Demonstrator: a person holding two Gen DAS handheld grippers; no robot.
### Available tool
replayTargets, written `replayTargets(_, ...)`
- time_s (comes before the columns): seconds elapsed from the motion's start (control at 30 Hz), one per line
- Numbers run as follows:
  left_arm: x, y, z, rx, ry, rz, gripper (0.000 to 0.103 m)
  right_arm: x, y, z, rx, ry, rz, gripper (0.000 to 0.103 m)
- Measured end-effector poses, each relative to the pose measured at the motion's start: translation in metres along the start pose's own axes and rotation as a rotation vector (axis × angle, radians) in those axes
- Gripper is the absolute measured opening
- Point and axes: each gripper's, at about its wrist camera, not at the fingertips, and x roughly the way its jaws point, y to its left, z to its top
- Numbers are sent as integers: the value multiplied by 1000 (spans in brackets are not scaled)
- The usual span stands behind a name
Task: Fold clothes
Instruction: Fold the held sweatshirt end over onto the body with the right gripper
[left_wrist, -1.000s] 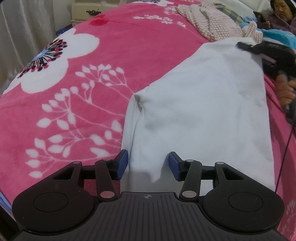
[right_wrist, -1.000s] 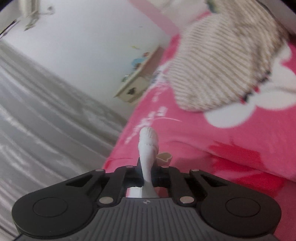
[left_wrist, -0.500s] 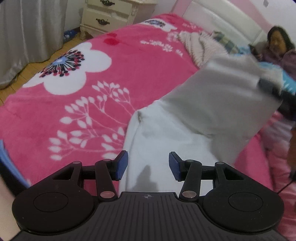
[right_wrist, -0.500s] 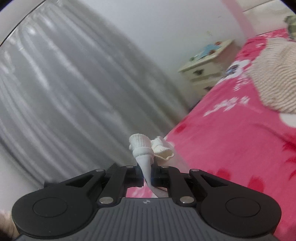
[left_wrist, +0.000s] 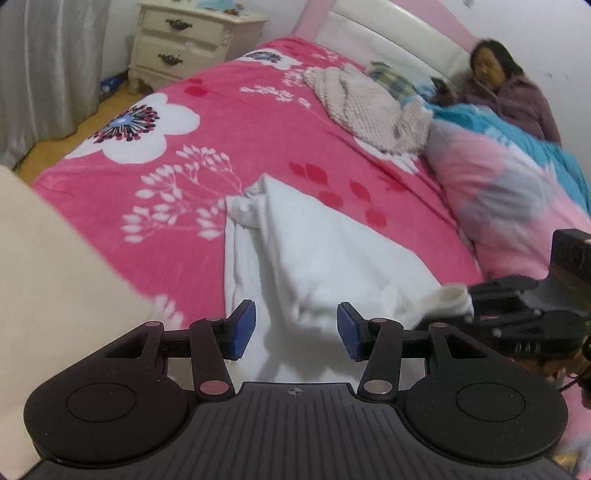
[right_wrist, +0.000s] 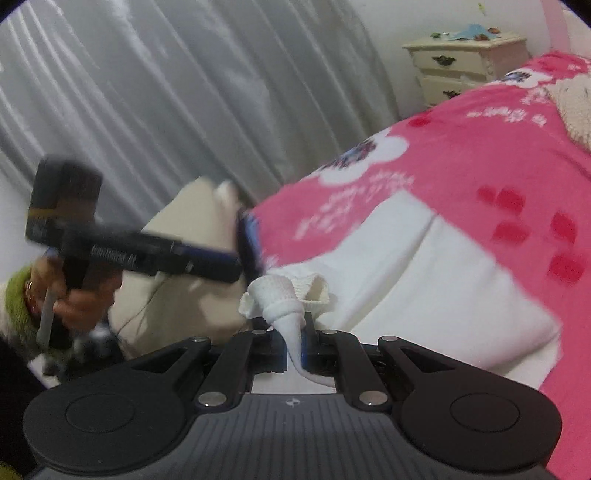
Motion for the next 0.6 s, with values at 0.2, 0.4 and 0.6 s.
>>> replayTargets(0.2, -19, -9, -35, 149, 11, -32, 49, -4, 36, -62, -62, -53, -49, 7)
replayTargets(0.4, -34, -4, -67, 216, 9, -65, 49, -3, 75, -87, -224, -105, -129, 7)
replayTargets(0.6, -37, 8, -87, 215, 19, -21, 49, 6, 95, -112, -393, -97, -201, 7)
